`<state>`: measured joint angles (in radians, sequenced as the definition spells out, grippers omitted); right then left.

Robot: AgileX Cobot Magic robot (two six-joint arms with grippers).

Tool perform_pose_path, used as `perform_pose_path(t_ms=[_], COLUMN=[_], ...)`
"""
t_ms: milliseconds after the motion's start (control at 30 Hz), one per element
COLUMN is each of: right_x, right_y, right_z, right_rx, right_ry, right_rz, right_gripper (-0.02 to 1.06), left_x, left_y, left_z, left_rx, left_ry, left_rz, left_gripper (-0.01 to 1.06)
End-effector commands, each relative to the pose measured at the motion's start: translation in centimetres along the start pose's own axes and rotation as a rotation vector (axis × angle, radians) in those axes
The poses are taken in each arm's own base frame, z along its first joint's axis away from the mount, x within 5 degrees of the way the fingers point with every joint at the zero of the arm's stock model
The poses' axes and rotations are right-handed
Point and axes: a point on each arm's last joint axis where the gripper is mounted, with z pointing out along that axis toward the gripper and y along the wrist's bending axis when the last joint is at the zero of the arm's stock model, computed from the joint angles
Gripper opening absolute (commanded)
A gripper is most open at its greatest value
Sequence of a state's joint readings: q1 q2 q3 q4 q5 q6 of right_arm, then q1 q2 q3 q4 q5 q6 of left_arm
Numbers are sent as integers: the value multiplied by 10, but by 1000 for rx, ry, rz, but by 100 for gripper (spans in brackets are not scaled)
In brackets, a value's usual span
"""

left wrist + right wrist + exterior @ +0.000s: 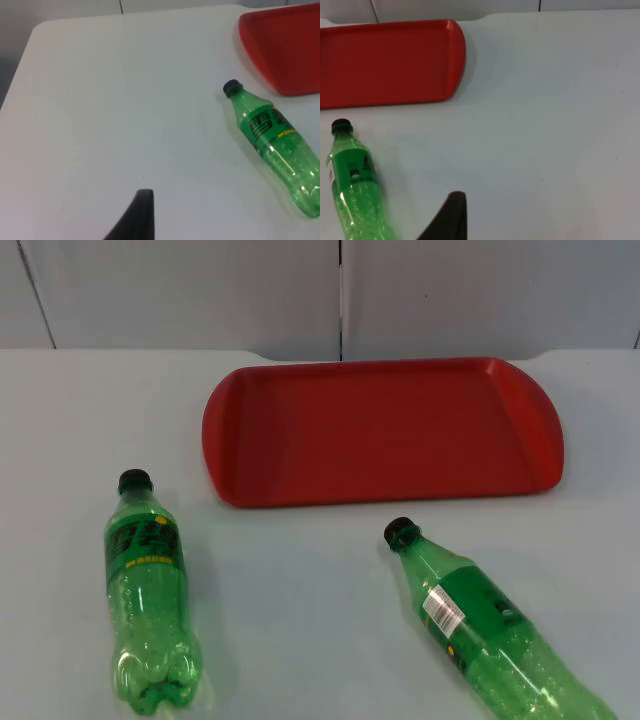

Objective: Place the bottle upright on the tray.

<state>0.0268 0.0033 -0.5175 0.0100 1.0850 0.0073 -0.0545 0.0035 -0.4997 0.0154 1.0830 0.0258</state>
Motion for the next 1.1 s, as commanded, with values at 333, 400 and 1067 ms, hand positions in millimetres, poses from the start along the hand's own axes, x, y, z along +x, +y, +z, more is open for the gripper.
perform_pose_path(t_ms=[333, 400, 1067], right_x=[0, 0, 0], right_y=[0, 0, 0], right_z=[0, 0, 0], right_rx=[4, 4, 4], right_ry=[-9, -9, -9], right_rz=[4, 4, 4], right_gripper=[105, 105, 105], left_x=[-36, -43, -78], left_y=[-2, -1, -6], left_z=[3, 9, 68], left_rx=[32, 32, 77], left_ry=[18, 49, 128], left_rz=[-26, -47, -112], left_gripper=[105, 105, 105])
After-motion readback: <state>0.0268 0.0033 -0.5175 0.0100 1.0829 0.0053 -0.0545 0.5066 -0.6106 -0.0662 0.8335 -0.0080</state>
